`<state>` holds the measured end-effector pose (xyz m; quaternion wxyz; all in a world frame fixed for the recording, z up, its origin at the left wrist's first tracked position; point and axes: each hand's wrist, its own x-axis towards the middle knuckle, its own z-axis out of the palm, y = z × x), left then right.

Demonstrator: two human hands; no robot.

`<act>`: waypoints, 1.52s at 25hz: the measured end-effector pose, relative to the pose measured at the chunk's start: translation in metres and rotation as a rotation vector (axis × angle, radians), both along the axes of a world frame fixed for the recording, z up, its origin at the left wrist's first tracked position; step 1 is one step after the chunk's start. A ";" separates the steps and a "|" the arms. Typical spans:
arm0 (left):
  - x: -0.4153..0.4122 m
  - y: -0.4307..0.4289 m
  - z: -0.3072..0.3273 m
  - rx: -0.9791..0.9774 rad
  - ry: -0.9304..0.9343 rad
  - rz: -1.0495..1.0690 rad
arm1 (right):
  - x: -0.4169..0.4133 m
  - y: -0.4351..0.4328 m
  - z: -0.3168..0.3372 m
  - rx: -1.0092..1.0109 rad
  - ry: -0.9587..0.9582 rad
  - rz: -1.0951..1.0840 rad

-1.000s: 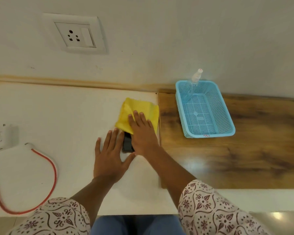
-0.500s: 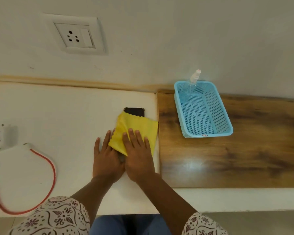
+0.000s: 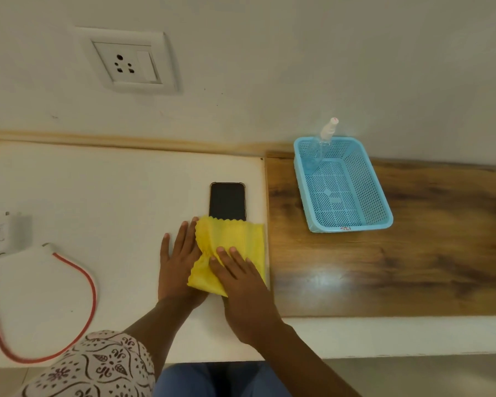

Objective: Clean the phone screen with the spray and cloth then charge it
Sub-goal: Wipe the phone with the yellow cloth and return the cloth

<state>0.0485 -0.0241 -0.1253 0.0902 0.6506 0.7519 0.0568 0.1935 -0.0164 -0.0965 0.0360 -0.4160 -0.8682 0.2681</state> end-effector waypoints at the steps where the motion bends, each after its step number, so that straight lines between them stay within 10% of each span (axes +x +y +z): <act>1: 0.000 0.000 -0.001 -0.006 0.019 -0.012 | 0.010 0.002 0.007 -0.049 0.016 0.020; 8: 0.005 0.003 -0.008 0.043 -0.053 0.121 | 0.033 0.073 0.086 -0.958 0.672 -0.774; 11: 0.004 0.003 -0.011 0.035 -0.031 0.116 | 0.024 0.124 0.116 -0.705 0.905 -0.840; 15: 0.005 0.003 -0.012 0.044 -0.031 0.126 | -0.016 0.171 0.099 -0.156 0.454 -0.654; 20: 0.005 0.003 -0.011 0.061 -0.051 0.117 | -0.065 0.152 0.017 -0.094 -0.175 -0.262; 29: 0.005 0.003 -0.005 0.097 -0.074 0.130 | -0.036 0.131 -0.005 0.173 -0.175 0.242; 34: 0.003 0.003 -0.006 0.090 -0.064 0.108 | -0.039 0.094 -0.011 0.123 -0.104 -0.087; 38: 0.002 0.003 -0.005 0.097 -0.075 0.086 | -0.031 0.075 -0.010 0.153 -0.112 0.072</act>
